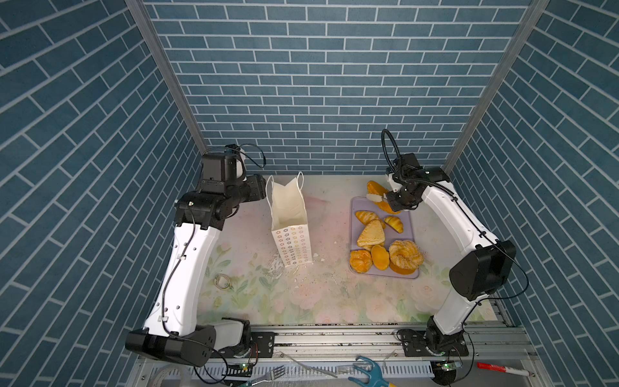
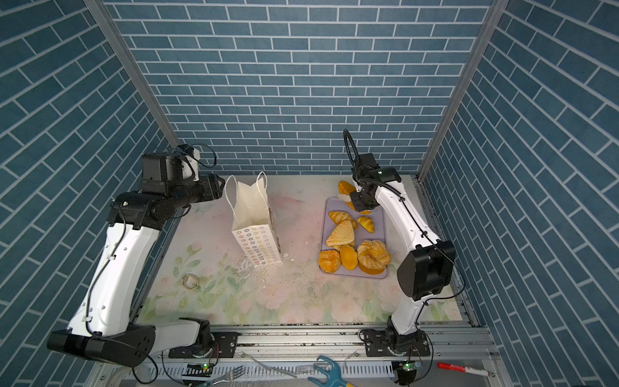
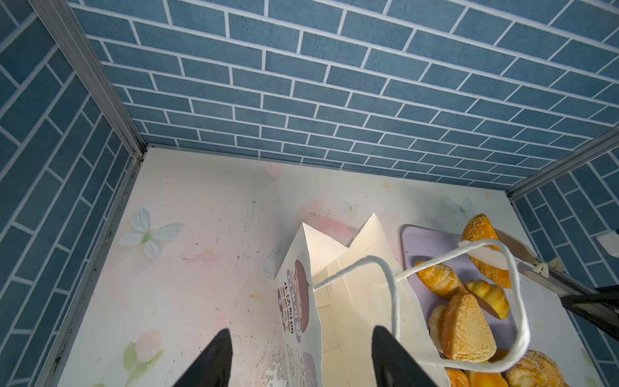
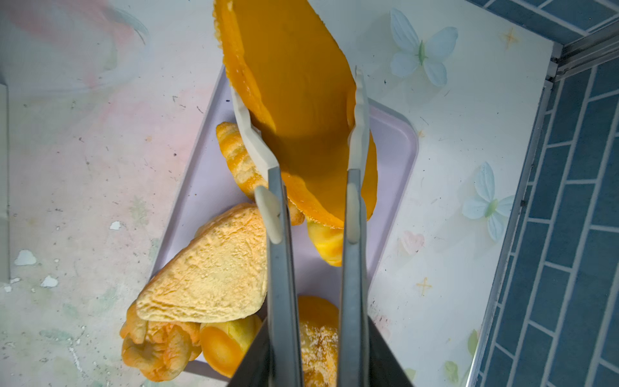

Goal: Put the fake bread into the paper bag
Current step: 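Close the tongs on the orange round bread and lift it, right gripper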

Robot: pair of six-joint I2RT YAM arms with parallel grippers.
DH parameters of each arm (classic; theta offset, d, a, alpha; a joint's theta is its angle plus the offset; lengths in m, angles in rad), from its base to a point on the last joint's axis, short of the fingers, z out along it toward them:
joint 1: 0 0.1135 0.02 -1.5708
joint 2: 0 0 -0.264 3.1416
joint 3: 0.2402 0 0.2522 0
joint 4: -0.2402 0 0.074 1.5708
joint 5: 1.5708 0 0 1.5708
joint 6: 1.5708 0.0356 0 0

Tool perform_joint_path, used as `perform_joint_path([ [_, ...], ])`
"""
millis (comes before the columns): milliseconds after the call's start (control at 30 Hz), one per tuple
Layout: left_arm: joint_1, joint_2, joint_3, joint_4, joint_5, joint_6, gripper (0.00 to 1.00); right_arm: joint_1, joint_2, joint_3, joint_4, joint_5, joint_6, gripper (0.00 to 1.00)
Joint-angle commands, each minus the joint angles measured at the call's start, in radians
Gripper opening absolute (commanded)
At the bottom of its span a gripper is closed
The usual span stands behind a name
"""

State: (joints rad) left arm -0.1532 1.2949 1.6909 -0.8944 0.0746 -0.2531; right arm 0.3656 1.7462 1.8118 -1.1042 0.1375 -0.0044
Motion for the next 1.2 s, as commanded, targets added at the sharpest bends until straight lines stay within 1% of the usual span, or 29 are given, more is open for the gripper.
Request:
perform_joint_path([
  [0, -0.006, -0.021, 0.007, -0.006, -0.006, 0.014, 0.68, 0.024, -0.08, 0.037, -0.032, -0.013, 0.027, 0.24],
  [133, -0.006, -0.025, 0.004, 0.0, 0.002, 0.013, 0.68, 0.044, -0.142, 0.047, -0.04, -0.011, 0.052, 0.24],
  [300, -0.006, -0.029, -0.008, 0.006, 0.017, 0.012, 0.68, 0.058, -0.188, 0.051, -0.042, -0.065, 0.082, 0.23],
  [500, -0.006, -0.041, -0.043, 0.012, 0.025, 0.018, 0.68, 0.063, -0.186, 0.017, -0.035, -0.067, 0.095, 0.22],
  [800, -0.006, -0.033, -0.04, 0.01, 0.018, 0.029, 0.68, 0.076, -0.171, 0.061, -0.043, -0.083, 0.109, 0.22],
  [900, -0.006, -0.022, -0.032, 0.013, 0.038, 0.025, 0.68, 0.087, -0.164, 0.12, -0.054, -0.1, 0.117, 0.22],
  [1000, -0.006, -0.003, -0.028, 0.027, 0.105, 0.023, 0.68, 0.105, -0.146, 0.198, -0.068, -0.128, 0.127, 0.22],
  [1067, -0.006, 0.012, -0.022, 0.034, 0.143, 0.015, 0.69, 0.121, -0.128, 0.265, -0.078, -0.143, 0.13, 0.22],
  [1167, -0.006, 0.035, -0.007, 0.032, 0.157, 0.008, 0.68, 0.144, -0.084, 0.386, -0.09, -0.185, 0.149, 0.22],
])
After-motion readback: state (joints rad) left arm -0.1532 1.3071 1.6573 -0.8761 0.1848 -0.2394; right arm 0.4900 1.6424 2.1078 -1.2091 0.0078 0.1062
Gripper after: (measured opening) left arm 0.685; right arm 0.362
